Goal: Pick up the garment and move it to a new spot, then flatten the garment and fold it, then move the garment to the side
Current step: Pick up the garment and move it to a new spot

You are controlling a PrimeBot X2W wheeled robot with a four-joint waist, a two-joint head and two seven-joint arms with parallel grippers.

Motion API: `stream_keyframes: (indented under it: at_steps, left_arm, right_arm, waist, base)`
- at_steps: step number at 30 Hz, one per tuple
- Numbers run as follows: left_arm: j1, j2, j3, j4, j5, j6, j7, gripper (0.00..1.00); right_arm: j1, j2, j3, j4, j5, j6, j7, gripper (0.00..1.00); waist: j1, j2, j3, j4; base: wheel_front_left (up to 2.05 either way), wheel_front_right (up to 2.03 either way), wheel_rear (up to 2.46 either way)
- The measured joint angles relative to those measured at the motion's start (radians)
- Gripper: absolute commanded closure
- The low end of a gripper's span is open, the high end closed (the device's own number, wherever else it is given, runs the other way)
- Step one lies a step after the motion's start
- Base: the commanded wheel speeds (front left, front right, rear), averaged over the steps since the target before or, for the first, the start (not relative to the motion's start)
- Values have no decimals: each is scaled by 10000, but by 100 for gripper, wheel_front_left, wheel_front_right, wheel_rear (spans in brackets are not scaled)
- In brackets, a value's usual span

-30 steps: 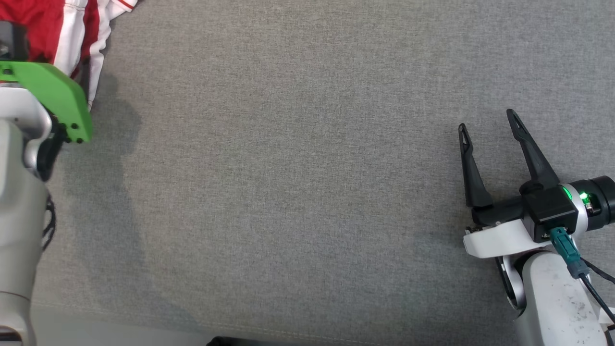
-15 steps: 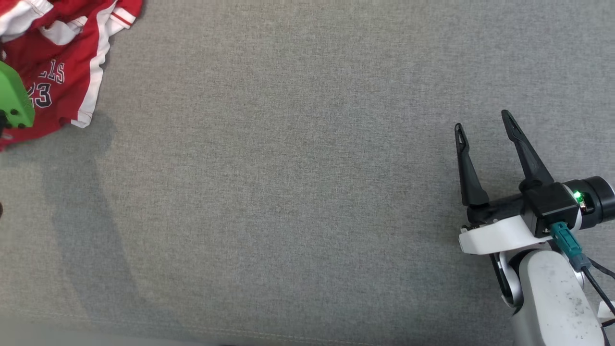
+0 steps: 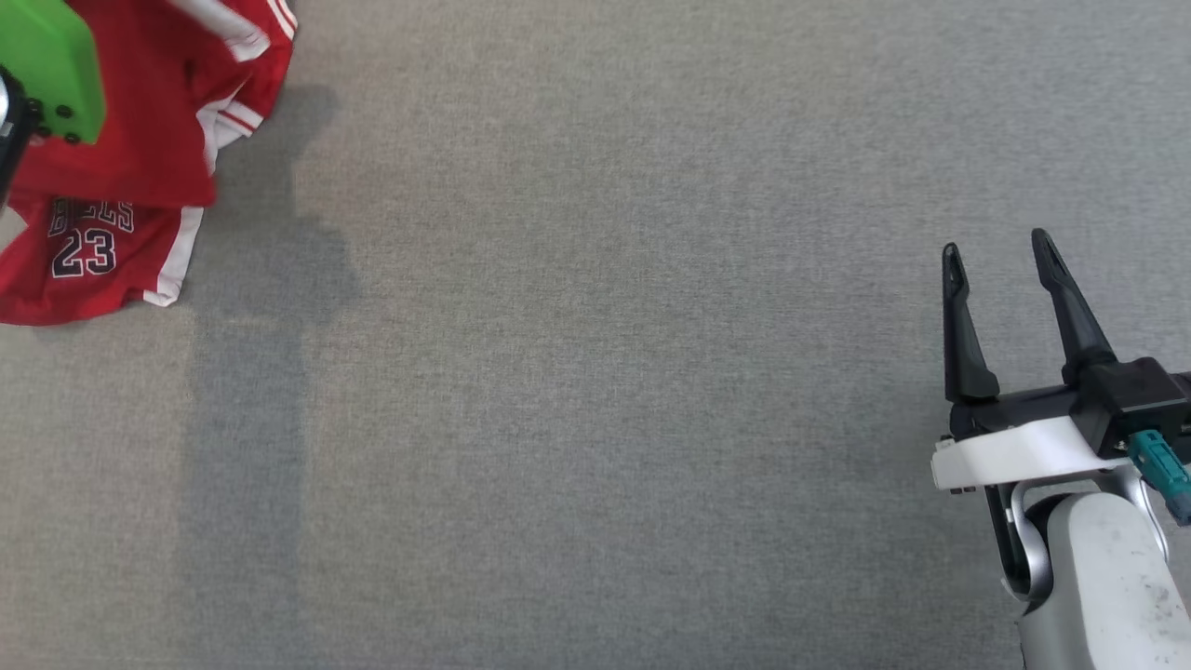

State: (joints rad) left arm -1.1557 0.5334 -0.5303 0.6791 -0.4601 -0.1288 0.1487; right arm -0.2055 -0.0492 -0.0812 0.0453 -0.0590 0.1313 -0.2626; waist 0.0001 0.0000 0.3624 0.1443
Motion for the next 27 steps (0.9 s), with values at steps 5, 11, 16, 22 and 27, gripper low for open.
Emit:
stream_keyframes:
  at_steps: [5,11,16,22,27]
  left_arm:
    - [-284,-228,-1034,-1494,-1039,-2,245,100]
    - [-394,-826,-1973,-2959,-2096,-2,378,100]
    - [-444,-1659,-2100,-3735,-2934,0,261,100]
    - [140,-2157,-2729,-3730,-3442,-2,506,100]
    - [1628,-2500,-3104,-2742,-3448,251,-240,100]
  right_arm:
    - [337,-4,-349,73,171,0,-2,0]
    - [579,0,-416,128,418,0,-2,0]
    - [673,-2,-443,138,548,0,-2,0]
    - [722,-2,-393,140,694,0,-2,0]
    - [716,-4,-284,224,871,0,-2,0]
  waist:
    - [0,0,-643,-460]
    - [-1,0,-1123,-1099]
    - [0,0,-1392,-1692]
    - [-1,0,-1482,-2290]
    - [-1,0,-1345,-2595]
  base:
    - [0,0,0]
    - [0,0,0]
    - [0,0,0]
    - [0,0,0]
    - [0,0,0]
